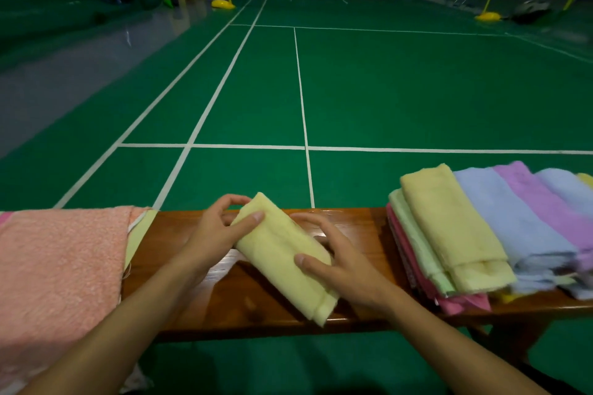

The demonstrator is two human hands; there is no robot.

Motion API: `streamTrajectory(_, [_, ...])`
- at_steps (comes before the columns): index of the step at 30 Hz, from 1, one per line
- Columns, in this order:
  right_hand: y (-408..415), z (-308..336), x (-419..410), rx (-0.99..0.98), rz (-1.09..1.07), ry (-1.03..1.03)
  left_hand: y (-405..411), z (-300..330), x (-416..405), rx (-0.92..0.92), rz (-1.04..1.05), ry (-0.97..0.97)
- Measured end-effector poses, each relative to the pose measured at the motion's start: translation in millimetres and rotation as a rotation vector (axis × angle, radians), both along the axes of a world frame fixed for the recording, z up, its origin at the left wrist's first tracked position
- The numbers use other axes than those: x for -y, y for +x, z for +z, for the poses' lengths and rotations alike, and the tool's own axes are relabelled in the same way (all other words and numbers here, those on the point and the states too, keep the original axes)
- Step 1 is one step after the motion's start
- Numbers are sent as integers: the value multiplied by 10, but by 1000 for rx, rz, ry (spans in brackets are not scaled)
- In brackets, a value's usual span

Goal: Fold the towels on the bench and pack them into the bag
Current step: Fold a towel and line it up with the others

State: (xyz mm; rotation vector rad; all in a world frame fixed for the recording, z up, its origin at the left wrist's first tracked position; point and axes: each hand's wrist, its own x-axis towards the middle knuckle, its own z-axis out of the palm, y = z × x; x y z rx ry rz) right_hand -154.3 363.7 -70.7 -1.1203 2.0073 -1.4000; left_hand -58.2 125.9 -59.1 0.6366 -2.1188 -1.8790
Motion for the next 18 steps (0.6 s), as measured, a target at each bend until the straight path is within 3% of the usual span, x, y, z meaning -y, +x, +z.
streamTrajectory(6, [-23, 260, -326, -185, 45, 71, -24, 164, -337, -67, 46, -20])
streamTrajectory(11, [-11, 543, -787, -205, -27, 55, -189, 385, -854, -104, 64, 41])
streamTrajectory(18, [-83, 767, -1762, -228, -167, 9, -591, 806, -1666, -108, -66, 8])
